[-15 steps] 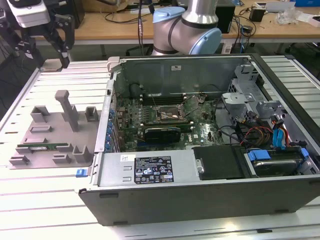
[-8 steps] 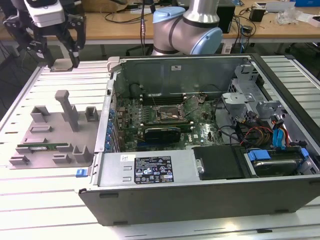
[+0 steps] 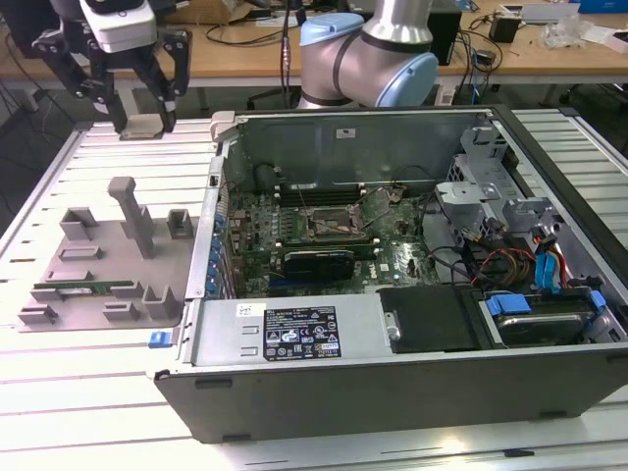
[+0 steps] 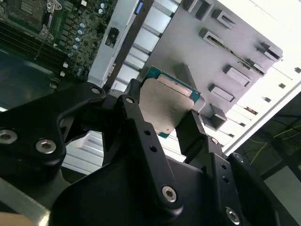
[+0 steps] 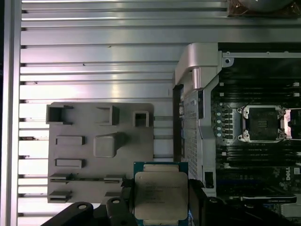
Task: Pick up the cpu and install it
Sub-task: 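Pick up the cpu and move it towards the insertion slot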
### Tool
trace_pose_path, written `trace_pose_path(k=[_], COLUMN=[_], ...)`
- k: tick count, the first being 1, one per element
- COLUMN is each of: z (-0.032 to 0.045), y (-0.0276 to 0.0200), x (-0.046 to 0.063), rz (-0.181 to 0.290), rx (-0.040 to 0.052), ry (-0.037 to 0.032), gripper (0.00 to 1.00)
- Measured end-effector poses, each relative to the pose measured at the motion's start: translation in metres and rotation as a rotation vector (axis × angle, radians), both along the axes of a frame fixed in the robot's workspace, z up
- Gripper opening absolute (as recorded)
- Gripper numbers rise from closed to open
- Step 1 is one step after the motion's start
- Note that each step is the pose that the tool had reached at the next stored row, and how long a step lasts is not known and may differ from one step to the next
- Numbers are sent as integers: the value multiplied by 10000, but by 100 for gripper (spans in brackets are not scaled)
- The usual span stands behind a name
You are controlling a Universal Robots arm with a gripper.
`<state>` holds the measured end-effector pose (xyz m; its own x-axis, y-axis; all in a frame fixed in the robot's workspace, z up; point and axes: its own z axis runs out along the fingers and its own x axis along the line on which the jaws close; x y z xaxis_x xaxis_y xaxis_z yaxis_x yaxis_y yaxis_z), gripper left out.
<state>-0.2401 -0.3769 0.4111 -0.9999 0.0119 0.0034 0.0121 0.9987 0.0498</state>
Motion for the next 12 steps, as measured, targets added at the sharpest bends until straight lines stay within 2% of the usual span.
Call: trace_pose_path(k=[12], z=[0], y=[0], x=[312], rz=[-2], rx=[0], ry=[0], gripper=[55])
